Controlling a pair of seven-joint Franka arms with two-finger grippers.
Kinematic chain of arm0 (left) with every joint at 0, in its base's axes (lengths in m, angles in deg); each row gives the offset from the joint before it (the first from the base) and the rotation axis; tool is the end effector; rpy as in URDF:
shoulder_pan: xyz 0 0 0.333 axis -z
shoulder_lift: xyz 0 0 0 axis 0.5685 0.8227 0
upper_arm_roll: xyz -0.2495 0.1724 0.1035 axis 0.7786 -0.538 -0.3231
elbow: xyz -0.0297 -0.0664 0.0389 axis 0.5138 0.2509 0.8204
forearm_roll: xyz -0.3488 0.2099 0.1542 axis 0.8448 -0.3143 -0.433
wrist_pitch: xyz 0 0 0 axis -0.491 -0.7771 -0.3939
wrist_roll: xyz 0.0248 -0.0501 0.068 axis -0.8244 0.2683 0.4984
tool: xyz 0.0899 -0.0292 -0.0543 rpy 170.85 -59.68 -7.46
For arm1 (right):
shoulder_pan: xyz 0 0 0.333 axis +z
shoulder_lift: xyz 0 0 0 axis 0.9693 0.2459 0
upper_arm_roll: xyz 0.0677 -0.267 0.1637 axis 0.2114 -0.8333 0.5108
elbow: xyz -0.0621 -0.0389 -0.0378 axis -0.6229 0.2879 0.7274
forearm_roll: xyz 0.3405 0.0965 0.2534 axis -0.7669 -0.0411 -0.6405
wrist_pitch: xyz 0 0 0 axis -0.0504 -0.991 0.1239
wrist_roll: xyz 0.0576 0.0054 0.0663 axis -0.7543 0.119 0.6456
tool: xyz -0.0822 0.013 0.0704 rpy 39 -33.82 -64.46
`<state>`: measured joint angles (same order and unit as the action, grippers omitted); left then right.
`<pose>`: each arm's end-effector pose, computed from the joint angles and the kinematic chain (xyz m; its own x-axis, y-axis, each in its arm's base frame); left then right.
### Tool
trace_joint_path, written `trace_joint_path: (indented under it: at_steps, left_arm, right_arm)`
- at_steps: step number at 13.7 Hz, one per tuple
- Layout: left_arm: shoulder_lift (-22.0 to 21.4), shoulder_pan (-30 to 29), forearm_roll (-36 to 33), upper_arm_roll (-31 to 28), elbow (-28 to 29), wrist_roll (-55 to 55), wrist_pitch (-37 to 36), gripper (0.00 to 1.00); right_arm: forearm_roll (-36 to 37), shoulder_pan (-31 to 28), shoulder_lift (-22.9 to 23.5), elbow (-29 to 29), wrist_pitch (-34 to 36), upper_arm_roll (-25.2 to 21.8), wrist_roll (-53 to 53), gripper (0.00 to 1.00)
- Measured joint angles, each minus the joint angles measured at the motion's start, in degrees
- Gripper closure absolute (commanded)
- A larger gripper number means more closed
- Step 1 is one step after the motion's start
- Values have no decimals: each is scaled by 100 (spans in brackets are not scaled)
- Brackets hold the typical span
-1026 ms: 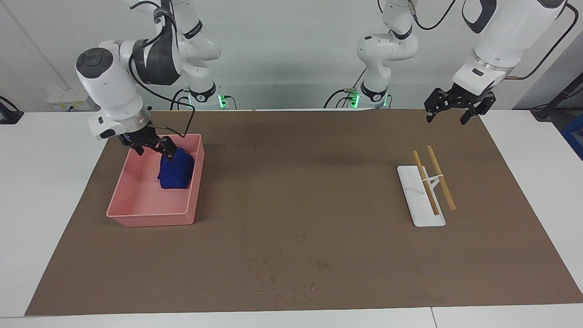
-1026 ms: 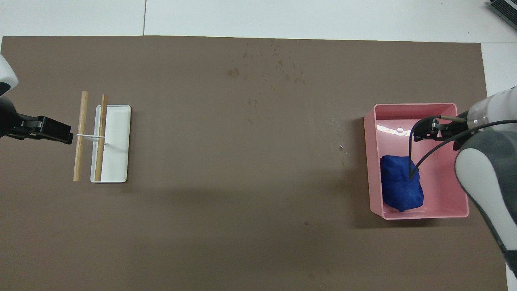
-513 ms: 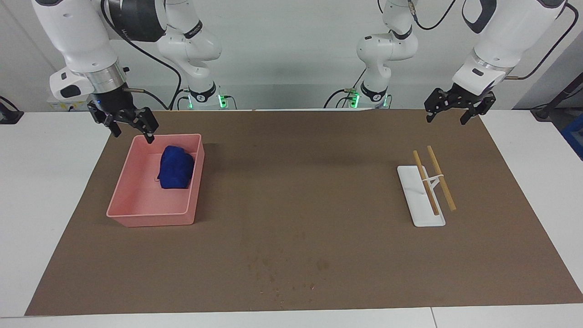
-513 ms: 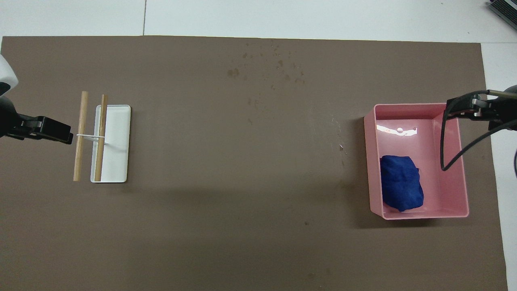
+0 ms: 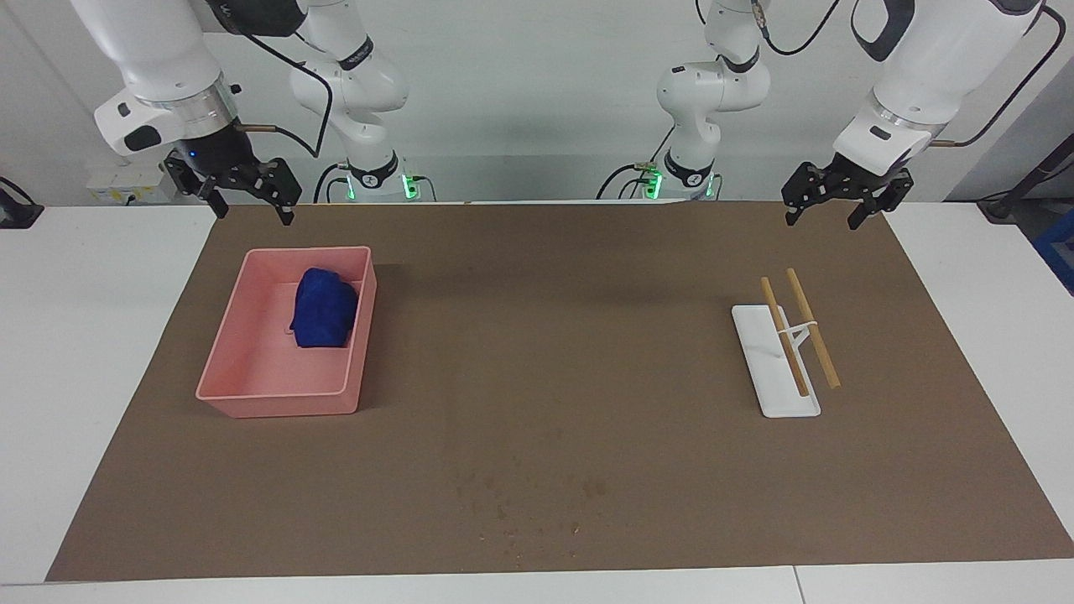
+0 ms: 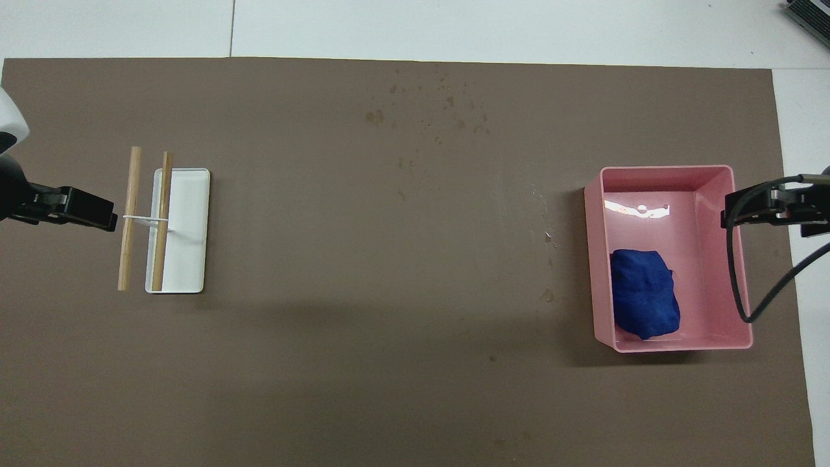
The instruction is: Wipe water with towel using both arms
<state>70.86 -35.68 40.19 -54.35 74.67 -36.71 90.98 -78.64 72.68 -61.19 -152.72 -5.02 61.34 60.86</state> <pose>0.5873 -0.0497 0.6290 0.9861 -0.1585 -0.0506 -0.1580 -0.9873 0.0135 0.5798 0.0013 0.6422 0.9898 -0.1392 -0.0306 -0.1379 -0.9896 0.0405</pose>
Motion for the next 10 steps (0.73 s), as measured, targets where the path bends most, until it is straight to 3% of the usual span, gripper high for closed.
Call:
trace_joint_path:
  at_steps: [10]
  left_arm:
    - [0, 0, 0, 0, 0, 0, 0, 0]
  right_arm:
    - [-9, 3, 0, -5, 64, 11, -7, 0]
